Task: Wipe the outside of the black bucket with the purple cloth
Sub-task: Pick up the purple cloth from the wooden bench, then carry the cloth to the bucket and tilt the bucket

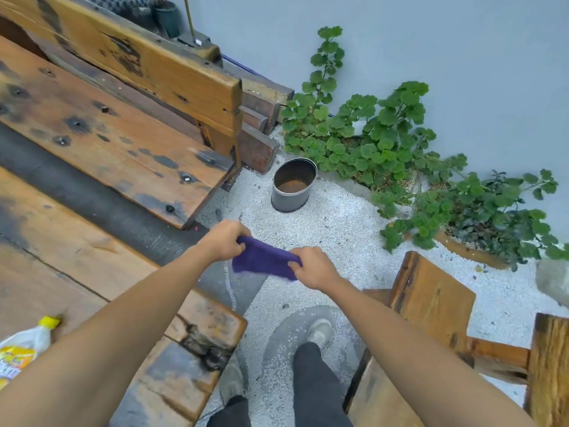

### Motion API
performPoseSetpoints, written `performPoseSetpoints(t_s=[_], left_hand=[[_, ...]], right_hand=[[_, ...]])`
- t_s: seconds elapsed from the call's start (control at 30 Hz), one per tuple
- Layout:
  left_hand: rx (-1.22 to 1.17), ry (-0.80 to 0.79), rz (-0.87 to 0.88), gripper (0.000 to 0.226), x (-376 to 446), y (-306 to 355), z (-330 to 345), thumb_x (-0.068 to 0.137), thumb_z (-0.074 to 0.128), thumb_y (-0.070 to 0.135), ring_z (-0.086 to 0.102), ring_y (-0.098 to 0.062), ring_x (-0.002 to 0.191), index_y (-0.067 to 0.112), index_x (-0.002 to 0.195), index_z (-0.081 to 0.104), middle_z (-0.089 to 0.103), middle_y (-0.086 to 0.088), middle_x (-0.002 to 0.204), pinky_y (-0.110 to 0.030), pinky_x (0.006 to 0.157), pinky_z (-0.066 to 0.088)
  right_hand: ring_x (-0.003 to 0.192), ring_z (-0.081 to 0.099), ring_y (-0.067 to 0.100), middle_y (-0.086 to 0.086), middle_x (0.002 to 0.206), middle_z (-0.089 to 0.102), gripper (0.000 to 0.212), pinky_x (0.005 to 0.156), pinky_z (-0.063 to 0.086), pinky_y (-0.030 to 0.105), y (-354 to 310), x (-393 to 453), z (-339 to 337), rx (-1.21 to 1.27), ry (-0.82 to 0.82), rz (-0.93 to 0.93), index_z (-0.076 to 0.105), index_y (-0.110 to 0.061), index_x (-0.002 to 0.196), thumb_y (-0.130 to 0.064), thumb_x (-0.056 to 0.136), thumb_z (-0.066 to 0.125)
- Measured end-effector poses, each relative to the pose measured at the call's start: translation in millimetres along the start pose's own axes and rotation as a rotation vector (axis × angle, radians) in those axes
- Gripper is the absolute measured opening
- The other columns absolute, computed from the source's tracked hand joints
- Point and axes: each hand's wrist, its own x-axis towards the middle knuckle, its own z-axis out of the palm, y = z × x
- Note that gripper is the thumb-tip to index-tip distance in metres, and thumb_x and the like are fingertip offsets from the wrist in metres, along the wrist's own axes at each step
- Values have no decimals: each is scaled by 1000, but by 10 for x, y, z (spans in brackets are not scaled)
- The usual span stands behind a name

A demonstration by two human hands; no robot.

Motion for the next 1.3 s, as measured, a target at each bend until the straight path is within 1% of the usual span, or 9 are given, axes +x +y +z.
performPoseSetpoints(t_s=[0.13, 0.23, 0.53, 0.63, 0.77, 1.0, 1.07, 1.17, 1.3], left_hand=[[-52, 70, 8, 27, 474, 446, -87, 86, 62, 1, 61, -19, 72, 22, 90, 79, 67, 3, 69, -28, 69, 40], [-64, 128, 24, 33, 903, 716, -129, 86, 62, 2, 65, -24, 84, 25, 102, 79, 76, 0, 88, -35, 76, 49], [-47, 108, 89, 23, 1784, 1159, -105, 86, 59, 8, 65, -28, 86, 20, 96, 76, 75, -3, 84, -38, 77, 50], [-74, 94, 77, 28, 2052, 1105, -45, 84, 57, 10, 64, -29, 86, 27, 96, 75, 75, 0, 83, -39, 77, 52], [-102, 70, 66, 27, 2386, 982, -24, 84, 52, 8, 63, -31, 79, 25, 90, 73, 71, -1, 76, -40, 73, 51], [-202, 138, 12, 30, 3029, 719, 100, 89, 58, 5, 66, -32, 87, 25, 101, 78, 76, -6, 86, -39, 80, 52], [-225, 155, -8, 31, 3198, 648, 224, 88, 59, 5, 66, -30, 87, 26, 100, 78, 76, -5, 86, -37, 78, 51], [-230, 192, -29, 32, 3513, 546, 514, 90, 59, 7, 60, -23, 82, 30, 102, 78, 75, -2, 85, -29, 71, 40], [-216, 215, -8, 30, 4059, 405, 968, 89, 59, 9, 65, -26, 86, 29, 100, 78, 76, -1, 86, -30, 73, 45]], right_hand=[[80, 66, 30, 6, 88, 73, 29, 69, 54, 38, 521, 335, -531, -26, 69, -46, 74, -32, 114, -16, 97, 57], [84, 66, 32, 6, 90, 72, 25, 71, 56, 41, 878, 553, -895, -74, 121, -39, 72, -34, 113, -21, 100, 55], [90, 66, 33, 6, 97, 74, 29, 73, 55, 40, 1527, 1026, -1437, -71, 144, 31, 71, -33, 114, -19, 99, 51], [91, 67, 32, 7, 99, 74, 31, 71, 54, 38, 1642, 1255, -1466, -58, 149, 53, 72, -30, 117, -14, 99, 52], [91, 68, 33, 8, 103, 74, 34, 75, 56, 39, 1711, 1577, -1473, -75, 137, 73, 71, -28, 122, -11, 99, 52], [88, 67, 31, 6, 103, 75, 35, 72, 54, 38, 1830, 2226, -1365, -72, 164, 104, 69, -26, 122, -7, 100, 49], [87, 66, 29, 4, 101, 73, 37, 68, 54, 37, 1905, 2409, -1307, -56, 199, 127, 69, -29, 122, -6, 100, 50], [90, 64, 27, 3, 100, 72, 36, 66, 51, 35, 2153, 2751, -1117, -39, 252, 144, 70, -31, 121, -8, 101, 50], [97, 64, 28, 3, 107, 73, 35, 76, 56, 40, 2638, 3300, -801, 0, 292, 144, 69, -30, 121, -9, 101, 50]])
